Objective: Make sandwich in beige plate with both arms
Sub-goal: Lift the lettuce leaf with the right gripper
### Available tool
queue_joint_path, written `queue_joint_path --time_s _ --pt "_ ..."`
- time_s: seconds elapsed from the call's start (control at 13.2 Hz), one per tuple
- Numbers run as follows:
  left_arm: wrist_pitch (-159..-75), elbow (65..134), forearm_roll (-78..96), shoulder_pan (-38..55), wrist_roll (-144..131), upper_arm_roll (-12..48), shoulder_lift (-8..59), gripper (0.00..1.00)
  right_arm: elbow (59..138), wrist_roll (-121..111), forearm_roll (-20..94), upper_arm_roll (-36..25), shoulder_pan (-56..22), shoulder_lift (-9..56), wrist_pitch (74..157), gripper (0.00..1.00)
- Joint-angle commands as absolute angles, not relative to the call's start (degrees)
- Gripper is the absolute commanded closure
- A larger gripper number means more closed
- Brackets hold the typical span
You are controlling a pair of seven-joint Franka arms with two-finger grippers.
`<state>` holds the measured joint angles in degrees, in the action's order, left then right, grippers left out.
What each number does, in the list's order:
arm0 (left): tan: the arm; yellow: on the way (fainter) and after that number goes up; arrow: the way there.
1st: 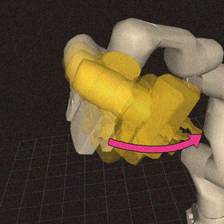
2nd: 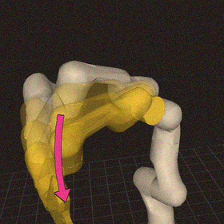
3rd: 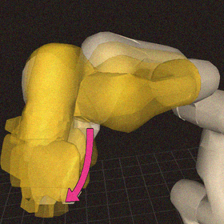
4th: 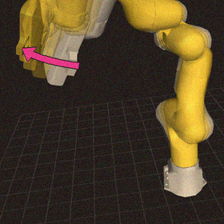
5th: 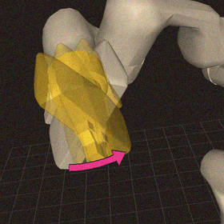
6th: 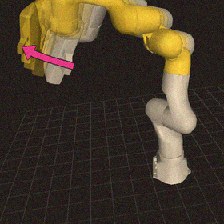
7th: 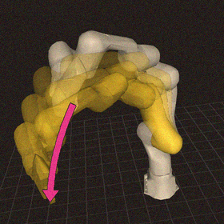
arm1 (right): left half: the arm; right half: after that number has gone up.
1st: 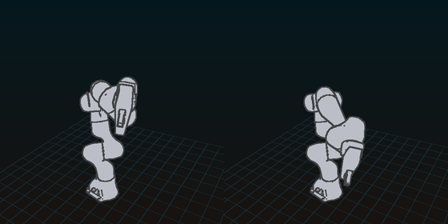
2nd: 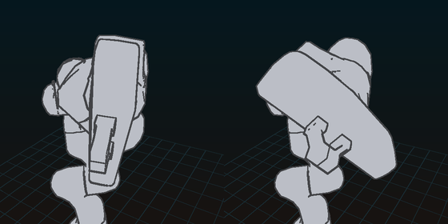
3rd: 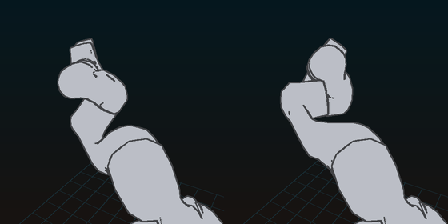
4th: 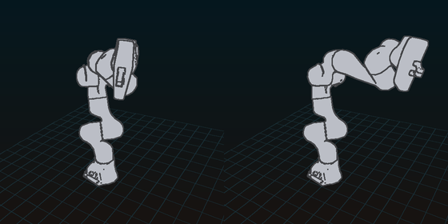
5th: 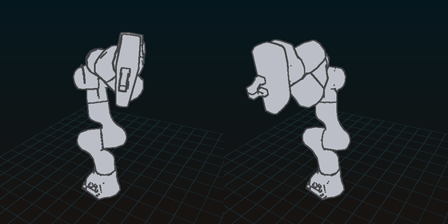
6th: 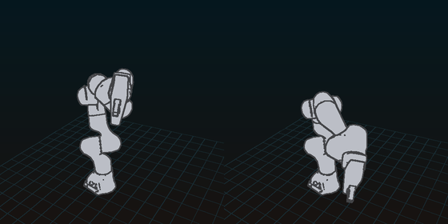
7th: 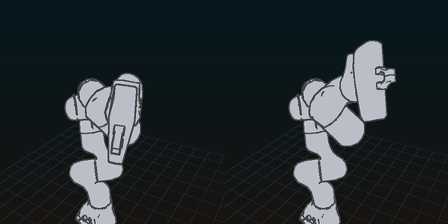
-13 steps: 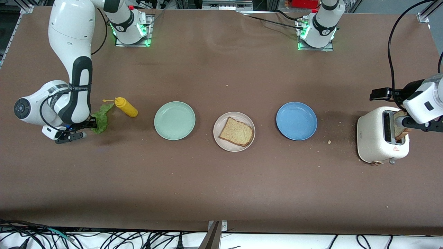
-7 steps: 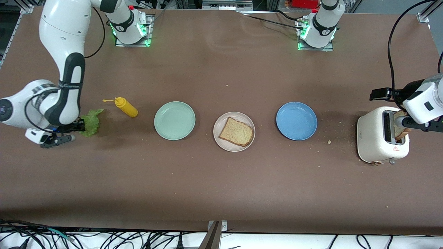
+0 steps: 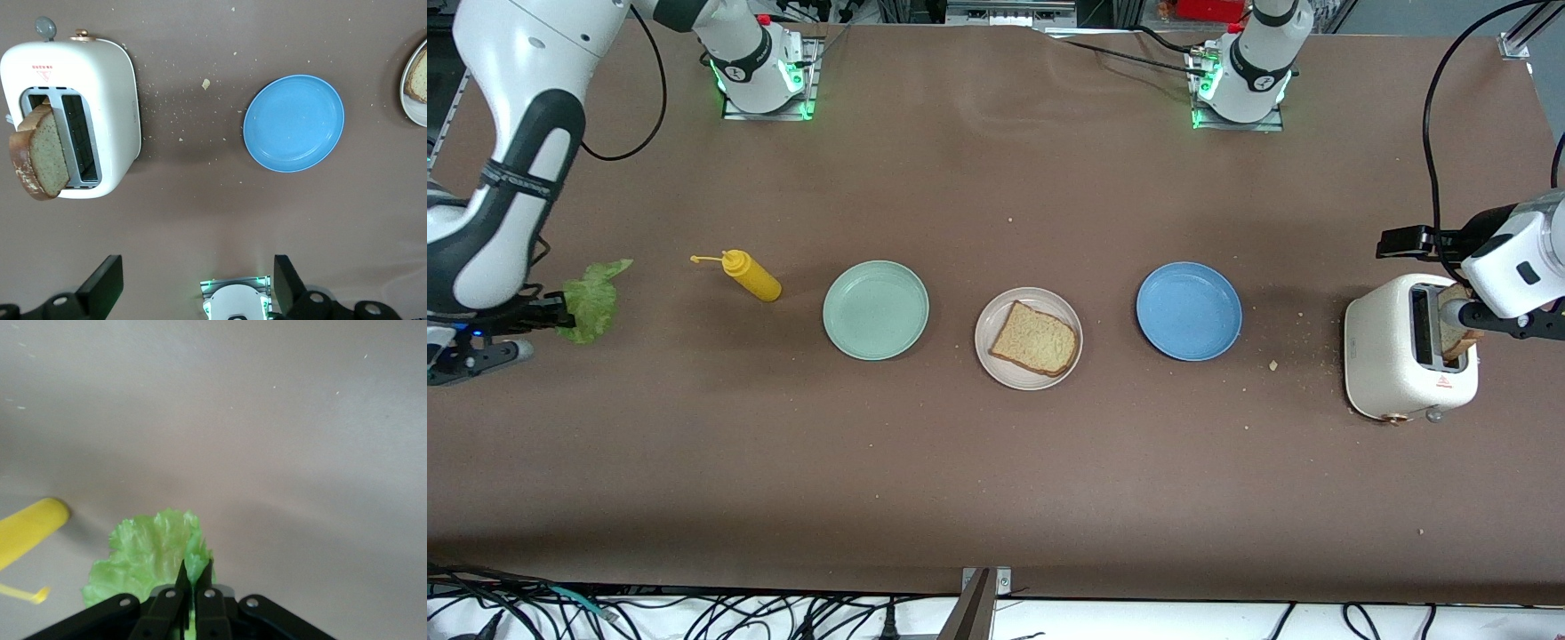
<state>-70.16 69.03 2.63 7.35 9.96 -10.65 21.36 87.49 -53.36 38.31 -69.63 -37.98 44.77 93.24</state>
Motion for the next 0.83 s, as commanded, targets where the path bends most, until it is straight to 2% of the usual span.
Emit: queue_joint_path --time_s 0.0,0.3,0.61,0.76 --pt "-69.96 69.26 0.35 7.38 10.28 -10.46 20.92 0.01 81.06 -45.39 37.79 -70.66 -37.88 44.65 84.76 1.0" --pt "-70.05 69.26 0.35 7.38 10.28 -10.46 21.0 0.01 77.08 -23.18 49.27 -70.23 -39.45 44.65 76.21 1.0" --pt "-70.05 69.26 0.35 7.38 10.28 -10.46 21.01 0.01 77.08 2.66 61.75 -69.44 -45.6 44.74 77.34 1.0" --pt "-70.05 69.26 0.35 7.38 10.28 -10.46 21.01 0.01 77.08 14.79 65.11 -66.99 -47.54 44.74 80.66 1.0"
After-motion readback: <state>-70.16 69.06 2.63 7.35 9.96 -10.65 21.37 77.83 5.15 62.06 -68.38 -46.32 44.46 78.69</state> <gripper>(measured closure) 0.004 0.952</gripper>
